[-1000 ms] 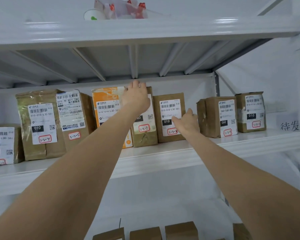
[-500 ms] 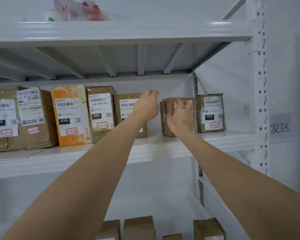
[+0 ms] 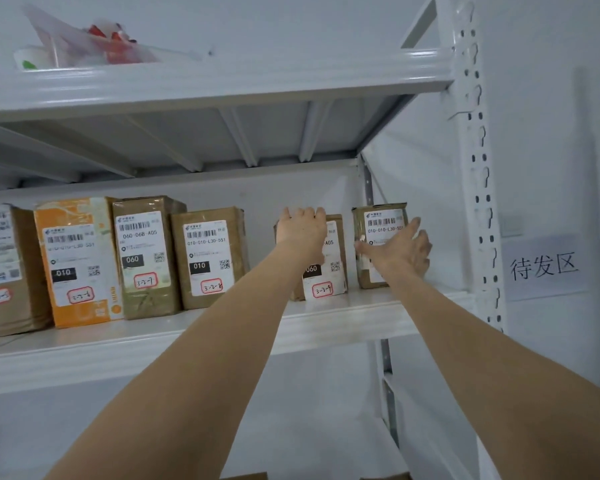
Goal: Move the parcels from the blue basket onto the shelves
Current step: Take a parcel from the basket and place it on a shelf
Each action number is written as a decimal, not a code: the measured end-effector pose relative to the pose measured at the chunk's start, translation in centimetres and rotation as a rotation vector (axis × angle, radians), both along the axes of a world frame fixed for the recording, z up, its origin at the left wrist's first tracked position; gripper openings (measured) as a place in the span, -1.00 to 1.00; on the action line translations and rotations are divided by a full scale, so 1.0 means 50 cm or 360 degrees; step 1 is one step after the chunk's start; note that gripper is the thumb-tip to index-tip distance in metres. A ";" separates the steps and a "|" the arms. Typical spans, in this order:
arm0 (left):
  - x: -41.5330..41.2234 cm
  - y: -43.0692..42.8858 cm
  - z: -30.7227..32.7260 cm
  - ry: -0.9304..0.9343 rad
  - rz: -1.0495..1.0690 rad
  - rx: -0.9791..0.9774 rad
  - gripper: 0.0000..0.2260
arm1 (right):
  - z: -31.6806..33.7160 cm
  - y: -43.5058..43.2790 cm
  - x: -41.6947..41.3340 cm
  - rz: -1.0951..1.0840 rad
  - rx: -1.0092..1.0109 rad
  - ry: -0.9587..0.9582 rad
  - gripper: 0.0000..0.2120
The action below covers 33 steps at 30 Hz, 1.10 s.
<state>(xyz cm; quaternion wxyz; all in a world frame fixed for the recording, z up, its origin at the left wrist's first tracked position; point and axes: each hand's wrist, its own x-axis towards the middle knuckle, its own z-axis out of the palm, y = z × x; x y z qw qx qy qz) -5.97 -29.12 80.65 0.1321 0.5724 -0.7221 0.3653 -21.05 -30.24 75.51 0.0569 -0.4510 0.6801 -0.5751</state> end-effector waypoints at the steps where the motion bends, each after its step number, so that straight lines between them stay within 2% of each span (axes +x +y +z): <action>1: 0.008 -0.007 -0.001 -0.0011 0.0041 0.0009 -0.21 | -0.001 -0.009 -0.001 0.0042 0.0028 -0.0028 0.15; 11: 0.095 -0.034 0.005 0.0091 0.0082 0.0053 -0.31 | -0.009 -0.037 0.093 0.0518 0.0127 -0.0119 -0.14; 16: 0.114 -0.042 -0.009 0.0198 0.0121 0.0008 -0.40 | -0.008 -0.035 0.102 0.0520 0.0148 -0.0058 -0.18; 26: 0.120 -0.048 -0.005 0.0221 0.0131 0.0011 -0.37 | -0.007 -0.029 0.106 0.0508 0.0147 -0.0134 -0.17; 33: 0.125 -0.046 -0.011 0.0294 0.0095 0.0087 -0.27 | -0.015 -0.031 0.115 0.0454 0.0248 -0.0014 -0.21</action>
